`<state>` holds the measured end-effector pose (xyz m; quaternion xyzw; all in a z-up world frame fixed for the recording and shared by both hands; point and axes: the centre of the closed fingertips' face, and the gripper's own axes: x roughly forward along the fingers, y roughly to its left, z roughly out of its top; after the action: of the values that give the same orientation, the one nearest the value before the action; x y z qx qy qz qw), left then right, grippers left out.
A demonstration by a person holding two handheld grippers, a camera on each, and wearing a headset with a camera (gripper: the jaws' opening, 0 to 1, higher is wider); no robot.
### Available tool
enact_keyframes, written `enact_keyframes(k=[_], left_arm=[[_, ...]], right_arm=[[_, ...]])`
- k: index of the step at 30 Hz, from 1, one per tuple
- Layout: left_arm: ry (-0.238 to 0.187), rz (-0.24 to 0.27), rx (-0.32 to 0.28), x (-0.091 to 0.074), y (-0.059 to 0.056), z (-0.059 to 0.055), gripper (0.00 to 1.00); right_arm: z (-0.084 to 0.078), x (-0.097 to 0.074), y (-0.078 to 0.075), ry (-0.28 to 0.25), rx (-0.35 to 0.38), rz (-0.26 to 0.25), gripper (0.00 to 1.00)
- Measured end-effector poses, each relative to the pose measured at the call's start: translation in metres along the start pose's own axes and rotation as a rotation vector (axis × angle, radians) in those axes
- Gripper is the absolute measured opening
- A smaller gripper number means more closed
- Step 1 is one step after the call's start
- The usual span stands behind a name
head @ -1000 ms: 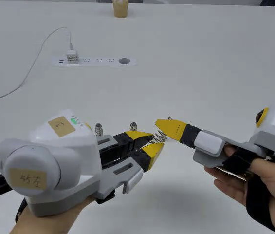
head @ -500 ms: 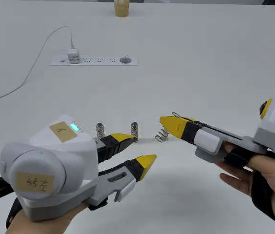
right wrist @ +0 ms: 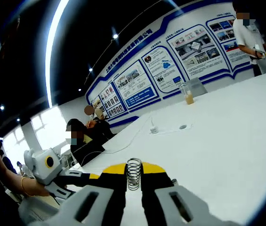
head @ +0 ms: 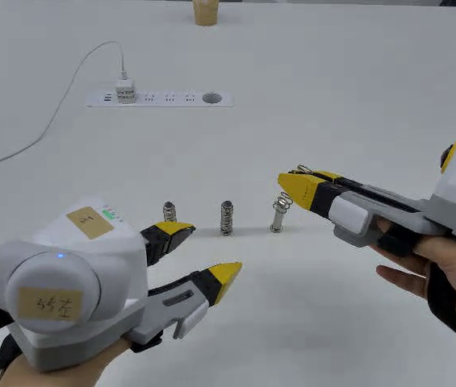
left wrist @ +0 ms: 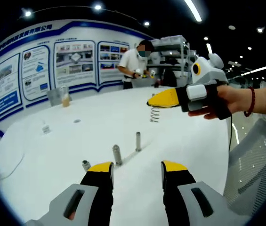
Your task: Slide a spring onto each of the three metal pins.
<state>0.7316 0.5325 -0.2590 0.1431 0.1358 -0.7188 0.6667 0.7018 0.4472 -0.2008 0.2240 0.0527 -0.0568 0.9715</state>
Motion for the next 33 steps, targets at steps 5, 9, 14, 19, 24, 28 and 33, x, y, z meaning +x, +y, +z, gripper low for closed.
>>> enact_keyframes(k=[5,9,14,19,24,28,33], left_arm=[[0.012,0.04,0.005,-0.002,0.009,-0.003,0.46],[0.016,0.05,-0.009,-0.004,0.013,-0.007,0.5],[0.03,0.066,-0.015,-0.004,0.015,-0.012,0.57],[0.036,0.078,-0.003,-0.005,0.017,-0.016,0.63],[0.034,0.078,-0.012,-0.005,0.017,-0.019,0.68],[0.048,0.08,-0.005,-0.004,0.018,-0.024,0.71],[0.041,0.091,-0.016,-0.004,0.021,-0.025,0.72]], right_arm=[[0.001,0.003,-0.007,0.002,-0.04,-0.018,0.12],[0.001,0.006,-0.014,0.003,-0.065,-0.039,0.12],[-0.001,0.01,-0.019,0.007,-0.12,-0.048,0.12],[-0.004,0.014,-0.027,0.023,-0.168,-0.064,0.12],[-0.007,0.019,-0.033,0.035,-0.189,-0.068,0.12],[-0.008,0.022,-0.04,0.038,-0.206,-0.08,0.12],[-0.011,0.026,-0.047,0.047,-0.236,-0.098,0.12]])
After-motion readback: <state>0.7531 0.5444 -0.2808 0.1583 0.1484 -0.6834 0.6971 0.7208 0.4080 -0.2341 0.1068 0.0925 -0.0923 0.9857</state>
